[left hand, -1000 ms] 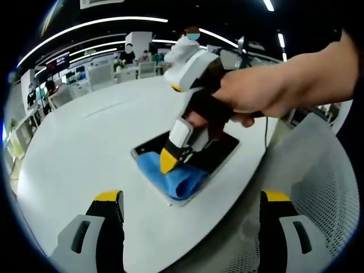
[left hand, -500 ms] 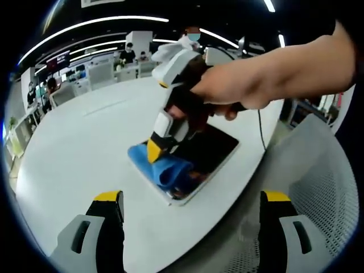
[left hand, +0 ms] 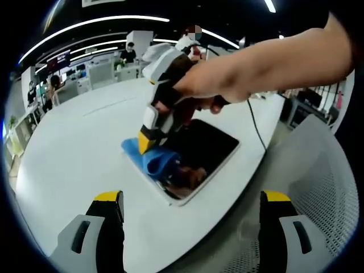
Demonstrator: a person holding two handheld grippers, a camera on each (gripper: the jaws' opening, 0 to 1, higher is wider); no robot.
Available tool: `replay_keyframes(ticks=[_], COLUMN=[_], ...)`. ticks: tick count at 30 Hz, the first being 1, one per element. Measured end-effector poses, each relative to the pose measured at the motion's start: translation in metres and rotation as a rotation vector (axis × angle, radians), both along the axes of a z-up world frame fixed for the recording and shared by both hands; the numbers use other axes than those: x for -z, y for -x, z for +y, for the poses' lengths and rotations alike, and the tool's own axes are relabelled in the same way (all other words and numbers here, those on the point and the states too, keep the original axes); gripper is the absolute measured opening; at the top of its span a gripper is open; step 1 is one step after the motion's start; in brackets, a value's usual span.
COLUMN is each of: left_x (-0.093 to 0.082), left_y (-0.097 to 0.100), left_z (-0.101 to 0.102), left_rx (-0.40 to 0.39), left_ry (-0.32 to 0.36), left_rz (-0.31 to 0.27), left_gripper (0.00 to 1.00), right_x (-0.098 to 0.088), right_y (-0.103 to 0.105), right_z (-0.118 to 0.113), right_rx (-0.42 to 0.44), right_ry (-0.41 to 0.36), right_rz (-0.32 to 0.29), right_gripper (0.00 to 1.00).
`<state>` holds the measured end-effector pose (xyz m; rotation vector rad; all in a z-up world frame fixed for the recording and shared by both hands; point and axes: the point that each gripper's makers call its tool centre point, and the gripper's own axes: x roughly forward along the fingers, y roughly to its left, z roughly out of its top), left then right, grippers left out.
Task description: Wipe the mirror surface with the cleaning cloth until all visible marks leave the cleaned area.
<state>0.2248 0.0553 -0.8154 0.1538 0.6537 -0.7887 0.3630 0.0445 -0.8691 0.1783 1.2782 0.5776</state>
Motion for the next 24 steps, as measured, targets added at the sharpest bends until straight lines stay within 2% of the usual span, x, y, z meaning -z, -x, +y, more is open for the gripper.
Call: replay_keyframes(ticks=[12,24], left_x=[0.000,0.001], left_y=[0.000,0.000], left_z=[0.000,0.001], left_rx=[0.000,-0.004], left_ry=[-0.001,-0.001], left_rz=[0.004,0.005], left_gripper=[1.00,1.00], right_x=[0.000,-0.001], right_y=[-0.019,-0.018], right_z=[0.003,0.002], right_rx=[-0.018,-0.029], right_ry=[0.016,-0.005], right_rz=[-0.014,-0.016], right_gripper=[0.03,0.03])
